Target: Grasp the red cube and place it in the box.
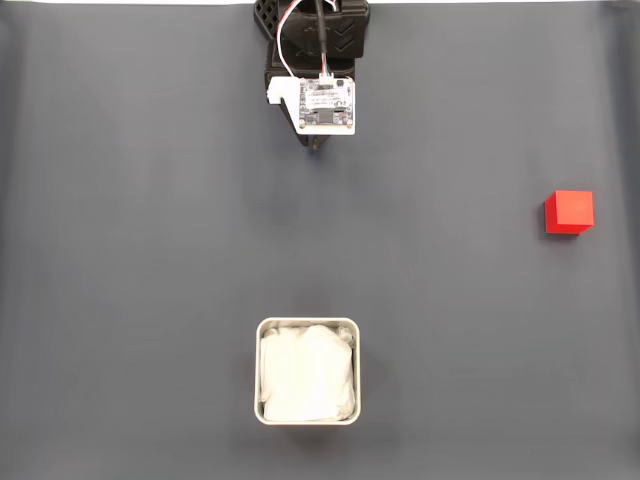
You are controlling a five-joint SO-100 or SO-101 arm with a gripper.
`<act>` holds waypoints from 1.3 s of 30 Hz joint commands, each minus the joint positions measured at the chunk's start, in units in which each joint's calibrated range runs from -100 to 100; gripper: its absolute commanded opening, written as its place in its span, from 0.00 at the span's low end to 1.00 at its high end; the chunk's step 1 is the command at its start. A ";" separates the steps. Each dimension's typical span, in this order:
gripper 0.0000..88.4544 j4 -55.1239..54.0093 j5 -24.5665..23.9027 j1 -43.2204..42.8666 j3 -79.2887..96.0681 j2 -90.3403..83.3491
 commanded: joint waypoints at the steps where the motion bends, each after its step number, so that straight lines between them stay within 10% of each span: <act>1: 0.00 0.13 -0.39 0.61 0.45 0.09; 12: 0.00 -22.08 -0.24 1.03 -13.87 6.15; 39: 0.00 -5.11 4.20 -2.16 -73.36 47.92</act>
